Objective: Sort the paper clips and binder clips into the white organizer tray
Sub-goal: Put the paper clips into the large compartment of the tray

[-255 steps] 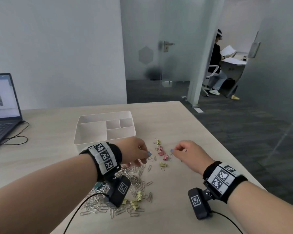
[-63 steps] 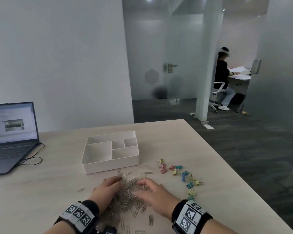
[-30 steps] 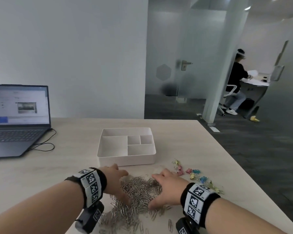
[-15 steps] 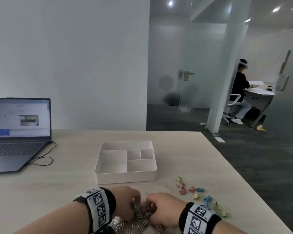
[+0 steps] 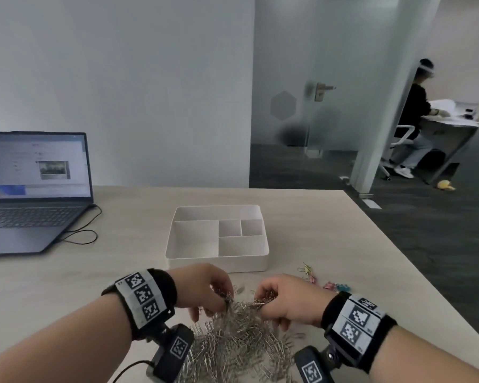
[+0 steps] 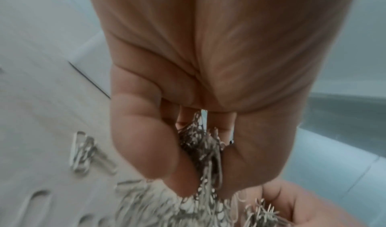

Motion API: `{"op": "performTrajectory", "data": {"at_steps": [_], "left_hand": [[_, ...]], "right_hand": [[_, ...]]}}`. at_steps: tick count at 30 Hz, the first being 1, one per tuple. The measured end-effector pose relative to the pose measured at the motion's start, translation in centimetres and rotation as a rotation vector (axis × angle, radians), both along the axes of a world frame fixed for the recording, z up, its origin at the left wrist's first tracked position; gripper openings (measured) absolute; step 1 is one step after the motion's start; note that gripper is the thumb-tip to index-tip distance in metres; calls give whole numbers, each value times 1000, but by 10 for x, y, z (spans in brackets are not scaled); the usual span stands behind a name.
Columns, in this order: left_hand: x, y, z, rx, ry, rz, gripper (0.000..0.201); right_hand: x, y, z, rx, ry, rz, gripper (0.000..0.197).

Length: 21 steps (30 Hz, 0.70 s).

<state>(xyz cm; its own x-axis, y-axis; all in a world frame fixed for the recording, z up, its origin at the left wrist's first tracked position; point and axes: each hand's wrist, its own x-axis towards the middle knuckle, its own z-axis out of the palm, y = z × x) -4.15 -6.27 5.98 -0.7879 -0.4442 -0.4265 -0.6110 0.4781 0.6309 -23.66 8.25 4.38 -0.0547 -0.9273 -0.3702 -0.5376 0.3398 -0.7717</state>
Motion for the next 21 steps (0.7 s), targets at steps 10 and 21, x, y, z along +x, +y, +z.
{"op": "performTrajectory", "data": {"at_steps": [10, 21], "left_hand": [[-2, -58, 36, 81, 295, 235, 14], [-18, -107, 16, -174, 219, 490, 11]], "right_hand": [[-5, -11, 5, -31, -251, -176, 23], [-13, -7, -4, -31, -267, -203, 22]]}}
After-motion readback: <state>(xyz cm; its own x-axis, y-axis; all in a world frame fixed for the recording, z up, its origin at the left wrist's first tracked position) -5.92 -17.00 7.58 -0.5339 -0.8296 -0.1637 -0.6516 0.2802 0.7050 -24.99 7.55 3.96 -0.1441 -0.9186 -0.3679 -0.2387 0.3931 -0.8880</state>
